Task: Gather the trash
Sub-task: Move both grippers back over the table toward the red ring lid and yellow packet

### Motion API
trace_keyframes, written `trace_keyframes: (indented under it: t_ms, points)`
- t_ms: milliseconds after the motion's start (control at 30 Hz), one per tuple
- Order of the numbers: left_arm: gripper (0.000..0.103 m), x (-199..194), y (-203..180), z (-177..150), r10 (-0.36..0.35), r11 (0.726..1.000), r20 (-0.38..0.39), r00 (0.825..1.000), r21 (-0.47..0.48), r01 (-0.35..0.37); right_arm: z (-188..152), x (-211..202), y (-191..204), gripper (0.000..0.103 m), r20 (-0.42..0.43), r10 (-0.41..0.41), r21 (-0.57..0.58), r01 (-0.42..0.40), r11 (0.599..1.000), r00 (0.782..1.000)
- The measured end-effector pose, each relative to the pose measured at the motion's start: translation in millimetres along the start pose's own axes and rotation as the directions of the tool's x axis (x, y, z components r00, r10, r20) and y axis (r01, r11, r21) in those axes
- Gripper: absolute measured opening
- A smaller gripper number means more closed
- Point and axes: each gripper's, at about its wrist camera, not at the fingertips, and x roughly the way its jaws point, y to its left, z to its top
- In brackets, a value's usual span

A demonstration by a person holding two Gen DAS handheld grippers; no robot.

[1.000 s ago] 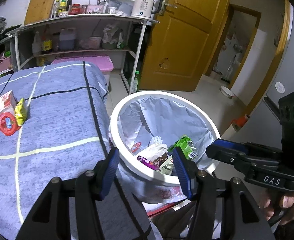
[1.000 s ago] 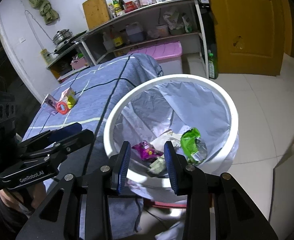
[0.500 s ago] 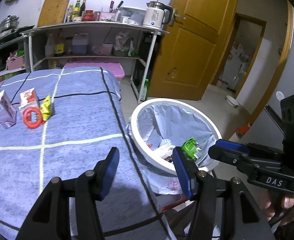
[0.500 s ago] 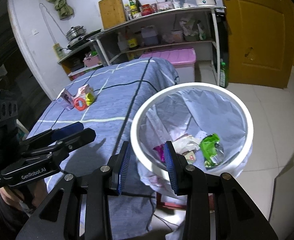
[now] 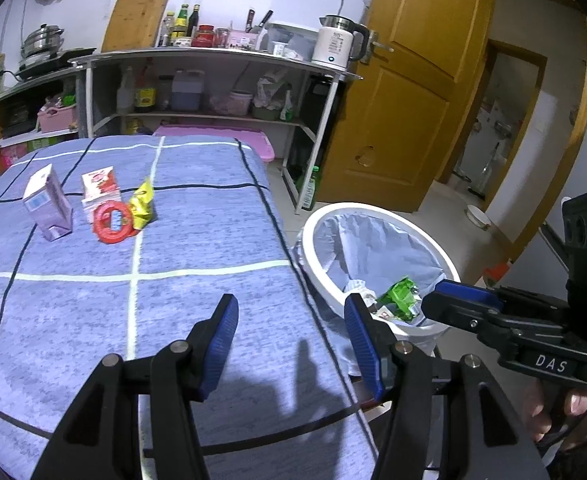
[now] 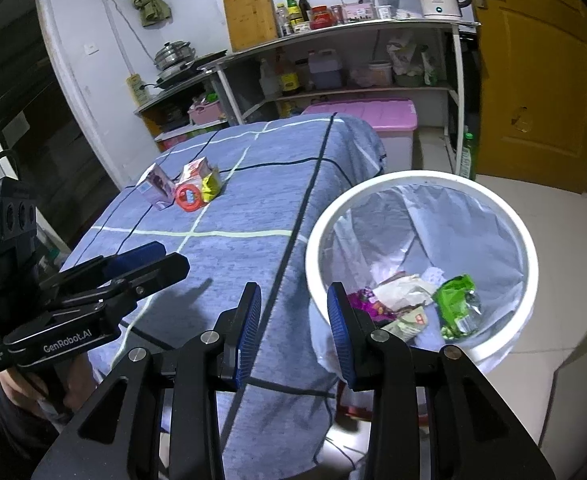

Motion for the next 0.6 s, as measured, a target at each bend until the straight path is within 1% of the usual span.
trace_keyframes:
  t_ms: [367, 400, 500, 600]
  points:
    - [0.057, -12, 36, -7, 0.069, 0.996, 0.014, 0.998, -0.055, -0.068, 7, 23, 22, 0.036, -0.026, 0.062, -0.033, -0.063, 0.997, 0.998]
    - [0.057, -13, 41, -6, 0.076, 0.995, 0.015, 0.997, -0.062, -0.075, 9, 26, 26, 0.037, -0.027, 0.072, -0.041, -0.073, 0.996, 0.997]
    - [0.057, -15, 54, -5, 0.101, 0.992, 0.02, 0.995, -0.084, -0.099, 14, 34, 34, 0.044, -0.03, 0.089, -0.052, -0.091, 0.995, 0.996]
    - [0.057, -17, 66, -3, 0.124, 0.988, 0.025, 0.992, -0.099, -0.121, 20, 42, 42, 0.046, -0.033, 0.106, -0.07, -0.108, 0.992, 0.994]
